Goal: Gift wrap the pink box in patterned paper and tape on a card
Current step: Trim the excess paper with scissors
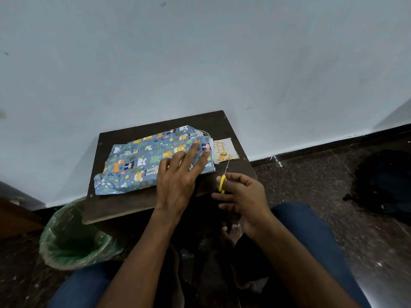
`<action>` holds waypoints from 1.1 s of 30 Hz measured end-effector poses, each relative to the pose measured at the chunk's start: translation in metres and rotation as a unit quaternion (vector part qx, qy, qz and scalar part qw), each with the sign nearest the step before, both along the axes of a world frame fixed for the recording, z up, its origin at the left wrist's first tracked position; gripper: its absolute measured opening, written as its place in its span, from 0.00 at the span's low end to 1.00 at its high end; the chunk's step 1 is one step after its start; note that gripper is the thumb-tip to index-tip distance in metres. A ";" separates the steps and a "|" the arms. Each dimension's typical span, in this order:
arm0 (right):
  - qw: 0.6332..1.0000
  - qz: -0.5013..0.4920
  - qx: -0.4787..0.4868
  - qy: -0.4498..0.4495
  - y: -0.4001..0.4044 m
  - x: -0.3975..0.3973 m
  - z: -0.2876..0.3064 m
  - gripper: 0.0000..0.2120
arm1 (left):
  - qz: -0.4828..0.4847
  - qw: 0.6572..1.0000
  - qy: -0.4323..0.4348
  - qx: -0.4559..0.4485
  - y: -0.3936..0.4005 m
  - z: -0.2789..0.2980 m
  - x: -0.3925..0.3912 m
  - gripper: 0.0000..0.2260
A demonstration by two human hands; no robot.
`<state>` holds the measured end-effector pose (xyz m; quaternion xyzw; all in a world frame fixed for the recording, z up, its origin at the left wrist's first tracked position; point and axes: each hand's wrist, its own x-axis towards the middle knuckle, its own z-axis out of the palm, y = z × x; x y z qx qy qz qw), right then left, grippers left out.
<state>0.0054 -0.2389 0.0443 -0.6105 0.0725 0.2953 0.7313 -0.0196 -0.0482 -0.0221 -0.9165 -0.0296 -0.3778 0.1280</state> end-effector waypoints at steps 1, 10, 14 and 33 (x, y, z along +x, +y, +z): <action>1.000 -0.003 -0.011 -0.003 -0.001 0.001 -0.001 0.12 | 0.001 1.000 -0.001 -0.001 0.000 0.000 0.000 0.28; 0.992 0.094 -0.052 -0.067 0.000 -0.019 -0.002 0.11 | 0.008 1.000 0.015 0.019 0.002 -0.002 -0.009 0.30; 0.991 0.101 -0.050 -0.077 0.000 -0.022 -0.003 0.12 | 0.007 1.000 0.016 0.020 0.003 -0.004 -0.011 0.30; 0.990 0.105 -0.086 -0.029 0.005 0.009 -0.014 0.12 | 0.004 1.000 -0.009 0.002 0.000 -0.003 -0.015 0.25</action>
